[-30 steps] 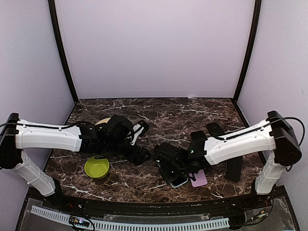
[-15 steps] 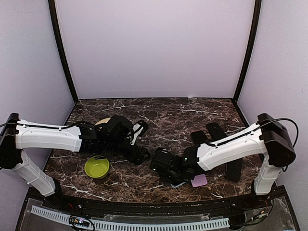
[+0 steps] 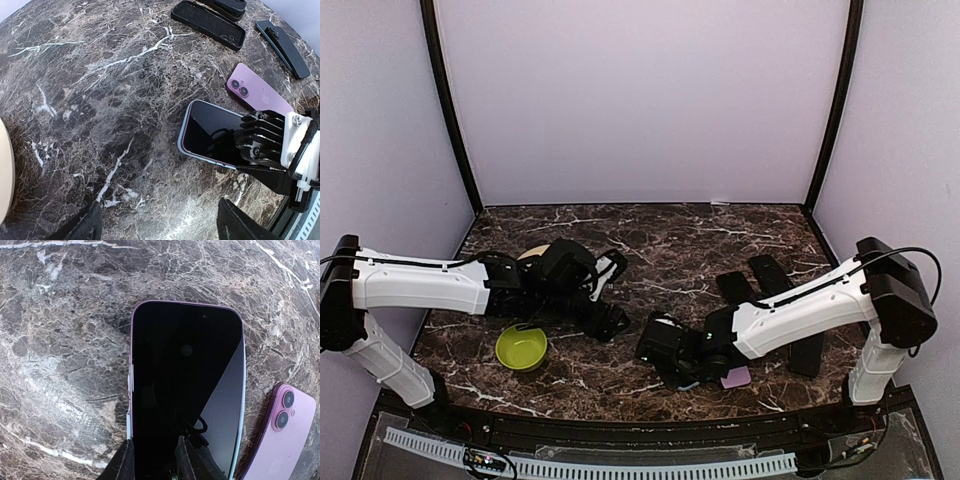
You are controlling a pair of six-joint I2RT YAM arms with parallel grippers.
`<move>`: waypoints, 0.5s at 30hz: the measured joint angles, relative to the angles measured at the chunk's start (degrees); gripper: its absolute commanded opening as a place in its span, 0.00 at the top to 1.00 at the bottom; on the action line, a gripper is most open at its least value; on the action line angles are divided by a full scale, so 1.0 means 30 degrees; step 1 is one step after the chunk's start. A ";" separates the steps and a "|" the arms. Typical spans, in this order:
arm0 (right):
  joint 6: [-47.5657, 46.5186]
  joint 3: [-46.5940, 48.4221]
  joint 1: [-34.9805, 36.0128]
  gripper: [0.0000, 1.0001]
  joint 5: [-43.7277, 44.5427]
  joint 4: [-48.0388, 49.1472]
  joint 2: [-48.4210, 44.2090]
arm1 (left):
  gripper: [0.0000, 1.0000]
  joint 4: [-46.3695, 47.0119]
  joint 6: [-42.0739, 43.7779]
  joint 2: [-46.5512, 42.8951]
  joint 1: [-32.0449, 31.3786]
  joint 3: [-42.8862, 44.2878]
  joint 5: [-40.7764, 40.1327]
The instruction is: Put the phone into the phone case
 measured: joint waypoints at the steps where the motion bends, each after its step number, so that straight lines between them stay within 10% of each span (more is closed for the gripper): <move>1: -0.0007 0.0000 0.0015 0.67 0.0007 -0.0007 -0.0007 | 0.19 -0.0022 0.0036 0.0000 0.0007 0.0007 -0.0044; 3: -0.0095 0.0022 0.0022 0.53 -0.0044 -0.0073 0.0000 | 0.19 -0.0102 0.0058 0.0000 0.0022 0.0058 -0.0080; 6: -0.0576 0.0160 -0.0087 0.05 -0.0772 -0.0998 -0.0240 | 0.19 -0.0175 0.0073 -0.0007 0.0022 0.0131 -0.0109; 15: -0.1107 0.1122 -0.0976 0.02 -0.1902 -0.4073 -0.2237 | 0.19 -0.0372 0.0073 -0.0175 0.0036 0.0204 -0.0131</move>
